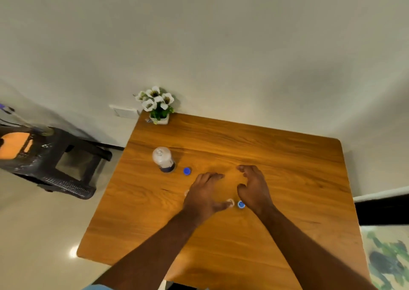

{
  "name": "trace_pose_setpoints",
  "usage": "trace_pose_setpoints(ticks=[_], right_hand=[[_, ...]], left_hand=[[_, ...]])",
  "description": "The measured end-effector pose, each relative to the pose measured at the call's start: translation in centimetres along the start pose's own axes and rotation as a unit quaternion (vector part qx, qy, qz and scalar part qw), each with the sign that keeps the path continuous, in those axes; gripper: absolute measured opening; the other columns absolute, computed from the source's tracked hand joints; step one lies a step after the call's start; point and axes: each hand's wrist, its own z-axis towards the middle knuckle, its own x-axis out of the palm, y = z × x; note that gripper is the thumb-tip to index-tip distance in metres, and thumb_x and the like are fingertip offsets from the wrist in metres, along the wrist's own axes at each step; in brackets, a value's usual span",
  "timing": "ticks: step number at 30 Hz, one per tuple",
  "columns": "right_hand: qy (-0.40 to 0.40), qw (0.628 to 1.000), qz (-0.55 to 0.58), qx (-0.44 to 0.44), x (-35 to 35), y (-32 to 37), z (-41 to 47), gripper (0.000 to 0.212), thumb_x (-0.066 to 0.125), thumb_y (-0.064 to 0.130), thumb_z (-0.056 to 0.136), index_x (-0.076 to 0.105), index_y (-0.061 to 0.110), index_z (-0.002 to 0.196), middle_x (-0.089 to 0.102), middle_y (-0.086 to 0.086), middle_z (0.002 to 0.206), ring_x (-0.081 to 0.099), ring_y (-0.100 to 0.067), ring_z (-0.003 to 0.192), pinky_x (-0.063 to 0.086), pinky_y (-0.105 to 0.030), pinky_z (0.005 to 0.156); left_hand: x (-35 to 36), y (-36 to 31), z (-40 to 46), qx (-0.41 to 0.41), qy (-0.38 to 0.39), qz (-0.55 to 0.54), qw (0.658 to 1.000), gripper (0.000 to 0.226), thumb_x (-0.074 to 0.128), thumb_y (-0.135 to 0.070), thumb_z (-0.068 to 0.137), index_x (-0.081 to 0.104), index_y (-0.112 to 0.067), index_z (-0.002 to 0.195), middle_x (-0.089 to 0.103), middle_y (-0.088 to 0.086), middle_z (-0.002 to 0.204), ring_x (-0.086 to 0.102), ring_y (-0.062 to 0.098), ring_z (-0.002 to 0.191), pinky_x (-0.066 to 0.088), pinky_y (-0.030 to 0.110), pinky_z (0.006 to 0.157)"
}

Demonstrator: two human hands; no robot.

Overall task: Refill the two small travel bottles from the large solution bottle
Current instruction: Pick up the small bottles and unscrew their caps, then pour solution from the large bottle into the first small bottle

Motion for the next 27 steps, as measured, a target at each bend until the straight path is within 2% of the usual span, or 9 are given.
trace_pose_setpoints(ticks=[3, 6, 11, 14, 17, 20, 22, 24, 27], right_hand=[[-0.015, 0.998, 0.02, -0.053, 1.2, 3.9, 1.8, 0.053, 0.068, 0.004, 0.077, 0.061, 0.017, 0.128, 0.06, -0.002, 0.126, 0.058, -0.023, 0.116, 0.053, -0.043, 0.094], [0.013, 0.996, 0.039, -0.08, 3.8, 7.5, 3.3, 0.053, 0.074, 0.017, 0.08, 0.059, 0.02, 0.131, 0.06, -0.001, 0.127, 0.058, -0.019, 0.116, 0.054, -0.04, 0.093], [0.1, 0.991, 0.081, -0.048, 9.6, 11.3, 5.4, 0.071, 0.081, 0.014, 0.076, 0.051, 0.012, 0.141, 0.057, -0.005, 0.14, 0.055, -0.02, 0.126, 0.049, -0.037, 0.102], [0.142, 0.986, 0.083, -0.04, 12.6, 12.3, 6.6, 0.086, 0.086, 0.016, 0.073, 0.042, 0.011, 0.147, 0.049, -0.008, 0.148, 0.049, -0.022, 0.134, 0.047, -0.041, 0.106], [0.157, 0.982, 0.101, -0.033, 14.8, 12.8, 7.6, 0.1, 0.092, 0.018, 0.066, 0.038, 0.012, 0.15, 0.046, -0.008, 0.151, 0.046, -0.024, 0.136, 0.042, -0.044, 0.111], [0.158, 0.979, 0.126, -0.034, 16.4, 13.0, 8.4, 0.106, 0.095, 0.02, 0.06, 0.038, 0.013, 0.149, 0.048, -0.007, 0.149, 0.047, -0.022, 0.134, 0.041, -0.04, 0.113], [0.153, 0.978, 0.139, -0.033, 17.1, 13.0, 8.5, 0.104, 0.096, 0.02, 0.059, 0.042, 0.013, 0.148, 0.051, -0.005, 0.145, 0.049, -0.019, 0.131, 0.041, -0.033, 0.111], [0.142, 0.978, 0.147, -0.035, 17.5, 13.2, 8.7, 0.09, 0.094, 0.017, 0.062, 0.049, 0.014, 0.141, 0.059, -0.002, 0.134, 0.055, -0.018, 0.124, 0.045, -0.026, 0.101], [0.126, 0.98, 0.152, -0.037, 17.4, 13.5, 8.7, 0.076, 0.092, 0.02, 0.065, 0.056, 0.017, 0.132, 0.064, 0.003, 0.122, 0.061, -0.02, 0.114, 0.052, -0.03, 0.093]], left_hand=[[-2.3, 1.6, -1.2, -0.017, -0.036, -0.021, 0.999, 0.088, 0.079, -0.066, 0.065, 0.051, -0.031, 0.14, 0.052, -0.008, 0.14, 0.041, 0.01, 0.132, 0.037, 0.028, 0.108], [-3.7, 4.0, -2.8, -0.055, -0.046, -0.034, 0.997, 0.091, 0.077, -0.071, 0.062, 0.05, -0.03, 0.14, 0.052, -0.009, 0.14, 0.042, 0.011, 0.13, 0.041, 0.03, 0.107], [-5.0, 8.6, -5.4, -0.127, -0.032, -0.057, 0.99, 0.099, 0.079, -0.068, 0.057, 0.049, -0.024, 0.141, 0.051, -0.005, 0.141, 0.041, 0.016, 0.13, 0.039, 0.033, 0.108], [-5.3, 10.7, -6.2, -0.156, -0.009, -0.065, 0.986, 0.097, 0.087, -0.058, 0.06, 0.047, -0.025, 0.143, 0.049, -0.004, 0.144, 0.04, 0.018, 0.134, 0.038, 0.036, 0.11], [-5.5, 12.0, -6.4, -0.163, 0.004, -0.068, 0.984, 0.096, 0.087, -0.055, 0.062, 0.045, -0.028, 0.143, 0.049, -0.004, 0.145, 0.04, 0.018, 0.135, 0.038, 0.034, 0.11], [-5.5, 12.9, -6.0, -0.163, 0.008, -0.067, 0.984, 0.093, 0.087, -0.053, 0.063, 0.046, -0.029, 0.144, 0.048, -0.006, 0.146, 0.038, 0.016, 0.135, 0.034, 0.027, 0.107], [-5.6, 13.2, -5.8, -0.16, 0.01, -0.07, 0.985, 0.092, 0.087, -0.051, 0.064, 0.047, -0.03, 0.143, 0.048, -0.007, 0.146, 0.038, 0.015, 0.134, 0.032, 0.025, 0.105], [-5.7, 13.4, -5.5, -0.156, 0.013, -0.072, 0.985, 0.09, 0.087, -0.051, 0.064, 0.048, -0.031, 0.142, 0.048, -0.007, 0.145, 0.038, 0.015, 0.134, 0.034, 0.026, 0.105], [-5.9, 13.8, -4.9, -0.151, 0.02, -0.073, 0.986, 0.087, 0.086, -0.051, 0.064, 0.05, -0.031, 0.141, 0.048, -0.008, 0.144, 0.039, 0.014, 0.132, 0.036, 0.028, 0.105]])
